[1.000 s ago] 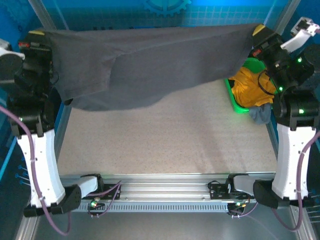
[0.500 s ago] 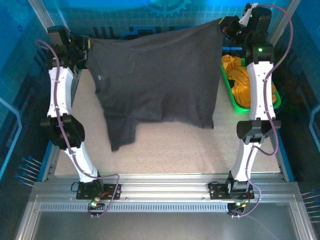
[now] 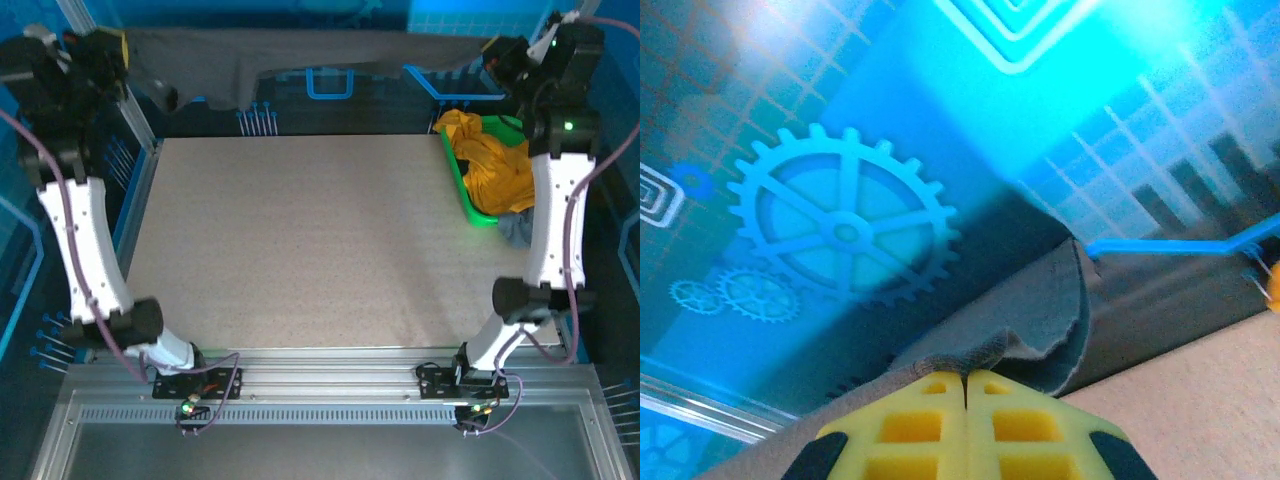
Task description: Fold and stack the t-shirts
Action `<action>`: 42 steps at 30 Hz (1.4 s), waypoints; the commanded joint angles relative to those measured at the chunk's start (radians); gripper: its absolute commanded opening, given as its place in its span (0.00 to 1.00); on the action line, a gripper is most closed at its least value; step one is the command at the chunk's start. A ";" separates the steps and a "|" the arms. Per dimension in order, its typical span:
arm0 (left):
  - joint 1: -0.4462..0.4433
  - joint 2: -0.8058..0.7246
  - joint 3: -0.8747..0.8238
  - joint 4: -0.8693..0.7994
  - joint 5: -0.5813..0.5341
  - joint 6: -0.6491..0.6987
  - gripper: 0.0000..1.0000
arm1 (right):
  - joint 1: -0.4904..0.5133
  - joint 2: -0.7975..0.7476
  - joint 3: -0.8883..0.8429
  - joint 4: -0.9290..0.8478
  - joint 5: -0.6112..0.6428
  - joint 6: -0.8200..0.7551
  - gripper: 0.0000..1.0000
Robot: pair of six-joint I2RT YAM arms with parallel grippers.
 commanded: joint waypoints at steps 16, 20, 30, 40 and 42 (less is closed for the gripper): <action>-0.211 -0.138 -1.095 -0.212 -0.269 0.302 0.51 | 0.090 -0.219 -1.037 -0.129 0.339 -0.123 0.50; -0.270 -0.145 -1.186 -0.149 -0.228 0.232 0.50 | 0.159 -0.253 -1.093 -0.110 0.347 -0.168 0.49; -0.343 0.107 -1.109 -0.059 -0.307 0.193 0.49 | 0.118 0.036 -0.947 0.007 0.175 -0.323 0.42; -0.334 0.211 -1.053 0.027 -0.369 0.242 0.46 | 0.092 0.277 -0.723 -0.070 0.227 -0.310 0.46; -0.334 0.261 -1.020 0.016 -0.340 0.250 0.40 | 0.093 0.311 -0.696 -0.082 0.241 -0.304 0.46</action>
